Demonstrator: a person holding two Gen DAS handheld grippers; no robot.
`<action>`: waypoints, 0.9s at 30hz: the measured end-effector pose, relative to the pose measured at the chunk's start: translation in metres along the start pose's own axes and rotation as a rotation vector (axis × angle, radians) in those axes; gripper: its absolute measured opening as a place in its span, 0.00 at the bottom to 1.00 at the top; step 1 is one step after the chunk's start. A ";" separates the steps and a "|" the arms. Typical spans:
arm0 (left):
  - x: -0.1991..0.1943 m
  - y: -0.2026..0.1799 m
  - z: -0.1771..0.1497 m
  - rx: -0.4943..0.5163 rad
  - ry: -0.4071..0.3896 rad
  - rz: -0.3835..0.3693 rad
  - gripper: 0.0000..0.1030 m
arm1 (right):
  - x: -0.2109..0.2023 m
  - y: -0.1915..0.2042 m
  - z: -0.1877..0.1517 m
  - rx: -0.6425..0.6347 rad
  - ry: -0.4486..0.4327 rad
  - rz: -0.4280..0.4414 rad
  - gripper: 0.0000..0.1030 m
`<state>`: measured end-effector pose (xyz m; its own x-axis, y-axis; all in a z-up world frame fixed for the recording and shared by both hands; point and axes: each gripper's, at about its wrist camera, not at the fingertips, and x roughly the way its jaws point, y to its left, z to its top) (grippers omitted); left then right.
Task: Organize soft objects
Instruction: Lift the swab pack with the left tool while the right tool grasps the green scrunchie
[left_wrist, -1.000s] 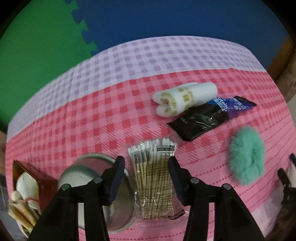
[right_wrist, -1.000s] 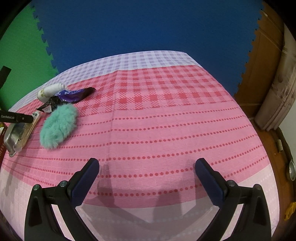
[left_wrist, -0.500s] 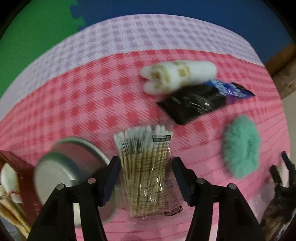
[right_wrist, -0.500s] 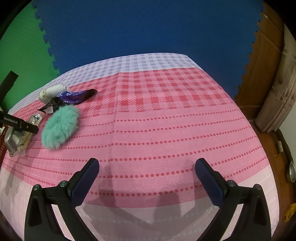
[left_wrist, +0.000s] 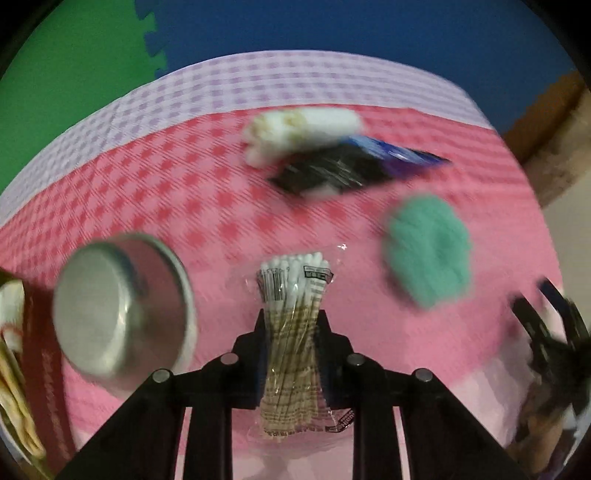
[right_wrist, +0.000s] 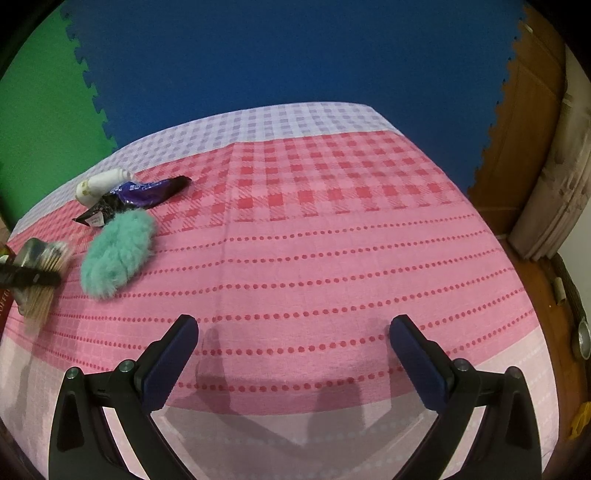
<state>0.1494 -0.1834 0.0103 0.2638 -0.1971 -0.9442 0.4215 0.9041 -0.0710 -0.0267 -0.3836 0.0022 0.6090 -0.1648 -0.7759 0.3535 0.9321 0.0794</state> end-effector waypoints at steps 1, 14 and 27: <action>-0.004 -0.002 -0.010 -0.001 -0.008 -0.009 0.21 | 0.000 0.000 0.000 -0.001 0.004 0.001 1.00; -0.066 0.024 -0.113 -0.009 -0.127 0.063 0.22 | -0.005 0.016 -0.002 -0.090 0.014 0.057 1.00; -0.088 0.046 -0.138 -0.022 -0.156 0.086 0.22 | 0.003 0.092 0.018 -0.168 -0.021 0.175 1.00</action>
<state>0.0260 -0.0718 0.0455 0.4303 -0.1739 -0.8858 0.3732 0.9277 -0.0009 0.0207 -0.3044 0.0182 0.6659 -0.0014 -0.7461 0.1193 0.9873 0.1046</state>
